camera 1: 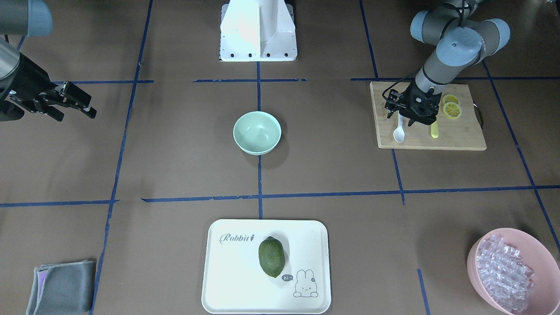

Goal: Place spoon in bowl
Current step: 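Lower the left gripper onto the white spoon handle and close it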

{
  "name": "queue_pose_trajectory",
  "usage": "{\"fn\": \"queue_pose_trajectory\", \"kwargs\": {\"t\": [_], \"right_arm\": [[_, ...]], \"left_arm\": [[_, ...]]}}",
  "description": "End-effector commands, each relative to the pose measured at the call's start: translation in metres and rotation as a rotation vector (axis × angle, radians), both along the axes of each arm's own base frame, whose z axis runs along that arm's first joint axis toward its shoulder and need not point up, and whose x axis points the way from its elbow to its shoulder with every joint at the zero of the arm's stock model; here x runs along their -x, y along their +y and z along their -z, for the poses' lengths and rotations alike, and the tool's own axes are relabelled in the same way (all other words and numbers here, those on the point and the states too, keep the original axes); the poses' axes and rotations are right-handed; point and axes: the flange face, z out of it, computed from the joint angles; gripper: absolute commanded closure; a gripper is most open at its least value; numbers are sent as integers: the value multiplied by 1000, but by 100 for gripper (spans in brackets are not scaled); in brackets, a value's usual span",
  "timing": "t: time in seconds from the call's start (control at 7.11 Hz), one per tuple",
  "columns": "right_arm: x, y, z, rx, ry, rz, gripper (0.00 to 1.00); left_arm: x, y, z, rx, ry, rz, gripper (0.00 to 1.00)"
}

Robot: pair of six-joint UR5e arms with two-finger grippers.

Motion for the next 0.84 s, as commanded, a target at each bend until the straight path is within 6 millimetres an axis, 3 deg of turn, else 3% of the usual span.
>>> {"fn": "queue_pose_trajectory", "kwargs": {"t": [0.0, 0.14, 0.28, 0.56, 0.7], "right_arm": [[0, 0, 0, 0, 0, 0, 0], [0, 0, 0, 0, 1, -1, 0], [0, 0, 0, 0, 0, 0, 0], [-2, 0, -2, 3, 2, -3, 0], [-3, 0, -2, 3, 2, -5, 0]], "left_arm": [[0, 0, -1, 3, -1, 1, 50], [1, 0, -2, 3, -2, 2, 64], [2, 1, -5, 5, -8, 4, 71], [4, 1, -5, 3, -9, 8, 98], [3, 1, 1, -2, 0, 8, 100]]}}
